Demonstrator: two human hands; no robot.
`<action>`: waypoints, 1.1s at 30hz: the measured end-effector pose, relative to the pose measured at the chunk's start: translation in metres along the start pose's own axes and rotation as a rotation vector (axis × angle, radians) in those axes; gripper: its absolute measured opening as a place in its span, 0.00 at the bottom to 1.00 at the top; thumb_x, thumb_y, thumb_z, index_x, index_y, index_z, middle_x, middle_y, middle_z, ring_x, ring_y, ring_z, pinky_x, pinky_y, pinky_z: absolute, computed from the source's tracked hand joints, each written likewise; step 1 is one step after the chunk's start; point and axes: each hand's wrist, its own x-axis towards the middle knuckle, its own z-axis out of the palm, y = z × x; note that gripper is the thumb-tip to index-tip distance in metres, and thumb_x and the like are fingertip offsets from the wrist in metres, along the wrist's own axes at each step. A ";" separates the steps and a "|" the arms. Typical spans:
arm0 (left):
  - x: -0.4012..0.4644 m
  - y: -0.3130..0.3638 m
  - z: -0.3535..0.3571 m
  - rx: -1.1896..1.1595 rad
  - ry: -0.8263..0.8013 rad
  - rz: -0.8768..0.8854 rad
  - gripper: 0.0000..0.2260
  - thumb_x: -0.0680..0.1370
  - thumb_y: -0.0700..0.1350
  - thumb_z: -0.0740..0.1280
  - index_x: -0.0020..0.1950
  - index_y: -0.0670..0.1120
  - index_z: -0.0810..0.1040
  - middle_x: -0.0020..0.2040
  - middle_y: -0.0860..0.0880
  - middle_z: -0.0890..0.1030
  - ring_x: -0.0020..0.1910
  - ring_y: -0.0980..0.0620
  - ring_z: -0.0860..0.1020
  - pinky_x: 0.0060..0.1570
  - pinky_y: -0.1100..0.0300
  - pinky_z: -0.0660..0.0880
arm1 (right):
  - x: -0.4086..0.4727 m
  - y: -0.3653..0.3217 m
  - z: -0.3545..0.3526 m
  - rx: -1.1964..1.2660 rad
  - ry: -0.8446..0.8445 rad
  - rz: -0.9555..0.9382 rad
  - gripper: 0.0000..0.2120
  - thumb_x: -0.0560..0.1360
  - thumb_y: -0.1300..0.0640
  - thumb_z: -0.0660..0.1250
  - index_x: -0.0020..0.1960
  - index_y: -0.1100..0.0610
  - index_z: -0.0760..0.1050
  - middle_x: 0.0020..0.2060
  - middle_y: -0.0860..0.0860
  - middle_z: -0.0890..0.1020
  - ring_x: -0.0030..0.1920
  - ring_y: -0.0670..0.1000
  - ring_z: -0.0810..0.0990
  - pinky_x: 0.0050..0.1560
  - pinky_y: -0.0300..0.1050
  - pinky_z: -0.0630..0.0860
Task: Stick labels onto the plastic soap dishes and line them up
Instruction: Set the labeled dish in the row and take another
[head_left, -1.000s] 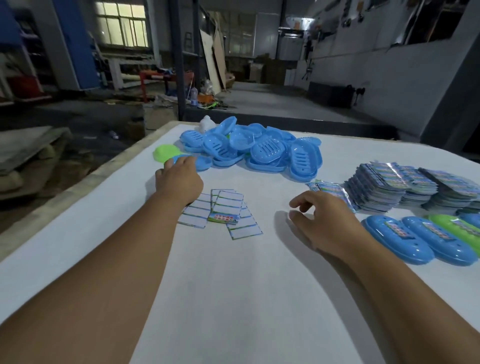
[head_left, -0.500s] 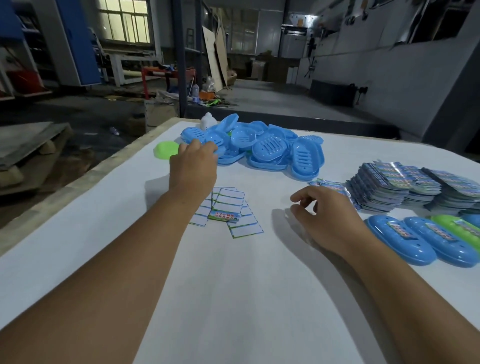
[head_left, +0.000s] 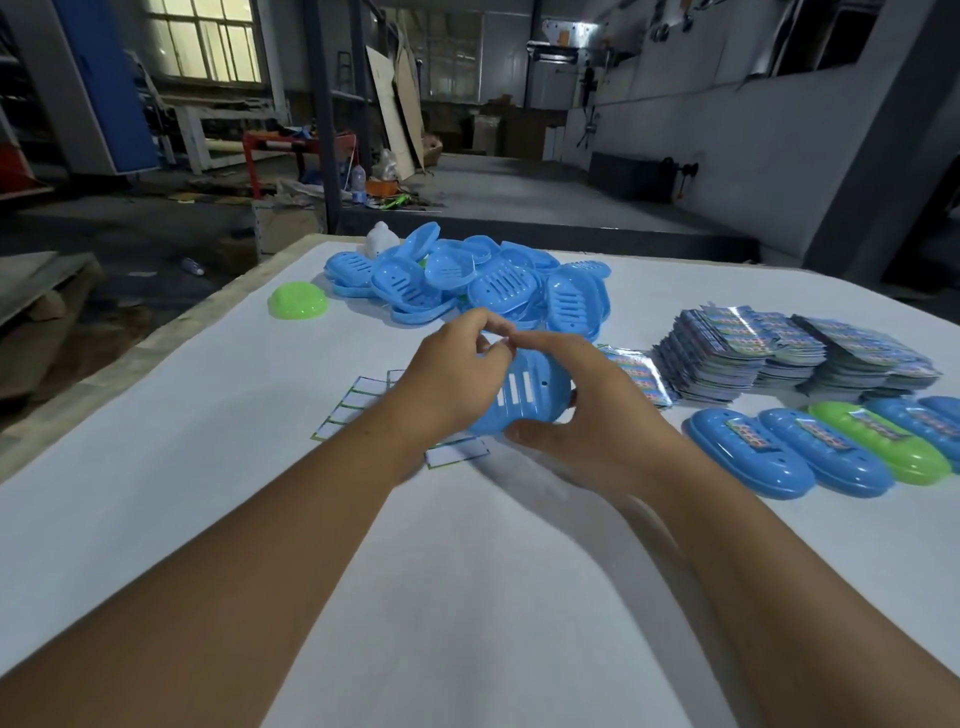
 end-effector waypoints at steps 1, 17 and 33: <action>0.000 -0.001 0.002 -0.026 -0.021 -0.042 0.04 0.81 0.49 0.64 0.50 0.57 0.77 0.37 0.54 0.76 0.27 0.61 0.72 0.30 0.63 0.70 | 0.000 0.000 -0.001 -0.034 -0.012 0.021 0.36 0.66 0.51 0.79 0.70 0.36 0.69 0.62 0.35 0.75 0.61 0.39 0.75 0.59 0.40 0.74; -0.005 -0.006 -0.039 0.780 -0.141 -0.297 0.20 0.75 0.58 0.69 0.60 0.48 0.74 0.54 0.48 0.76 0.50 0.48 0.75 0.38 0.57 0.69 | -0.004 0.007 -0.023 -0.358 -0.236 0.331 0.29 0.74 0.37 0.69 0.69 0.50 0.74 0.63 0.48 0.79 0.65 0.55 0.75 0.65 0.53 0.74; 0.000 -0.008 -0.049 0.607 -0.147 -0.373 0.34 0.67 0.56 0.80 0.69 0.51 0.71 0.65 0.49 0.75 0.53 0.52 0.70 0.46 0.57 0.69 | -0.002 0.008 -0.021 -0.380 -0.262 0.339 0.33 0.75 0.34 0.67 0.76 0.47 0.67 0.69 0.48 0.75 0.69 0.55 0.72 0.68 0.52 0.71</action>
